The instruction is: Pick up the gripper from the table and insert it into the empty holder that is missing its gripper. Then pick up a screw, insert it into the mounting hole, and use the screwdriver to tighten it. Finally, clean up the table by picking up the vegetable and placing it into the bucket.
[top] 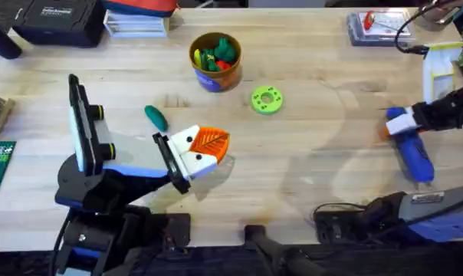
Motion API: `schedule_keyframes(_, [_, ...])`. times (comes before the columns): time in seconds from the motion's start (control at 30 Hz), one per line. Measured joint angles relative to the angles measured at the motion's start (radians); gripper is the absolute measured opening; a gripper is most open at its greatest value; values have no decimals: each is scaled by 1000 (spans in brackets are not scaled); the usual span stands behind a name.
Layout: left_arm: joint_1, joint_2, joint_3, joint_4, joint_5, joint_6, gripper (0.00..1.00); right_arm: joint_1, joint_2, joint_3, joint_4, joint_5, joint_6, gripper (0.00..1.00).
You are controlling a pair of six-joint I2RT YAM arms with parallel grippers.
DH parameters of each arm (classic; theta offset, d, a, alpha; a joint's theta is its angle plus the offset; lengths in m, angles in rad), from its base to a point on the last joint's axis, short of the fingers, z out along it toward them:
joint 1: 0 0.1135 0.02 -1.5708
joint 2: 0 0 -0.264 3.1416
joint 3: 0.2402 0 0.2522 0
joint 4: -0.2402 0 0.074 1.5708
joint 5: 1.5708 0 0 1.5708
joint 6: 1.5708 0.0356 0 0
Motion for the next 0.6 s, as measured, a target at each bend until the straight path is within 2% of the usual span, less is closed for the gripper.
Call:
schedule_keyframes(0.17, [0, 0, 0, 0, 0, 0, 5, 1, 6, 0, 8, -7, -5, 45])
schedule_keyframes(0.4, [0, 0, 0, 0, 0, 0, 5, 1, 7, 0, 10, -11, 7, 26])
schedule_keyframes(0.6, [0, 0, 0, 0, 0, 0, 5, 3, -49, 10, 81, -16, 107, 26])
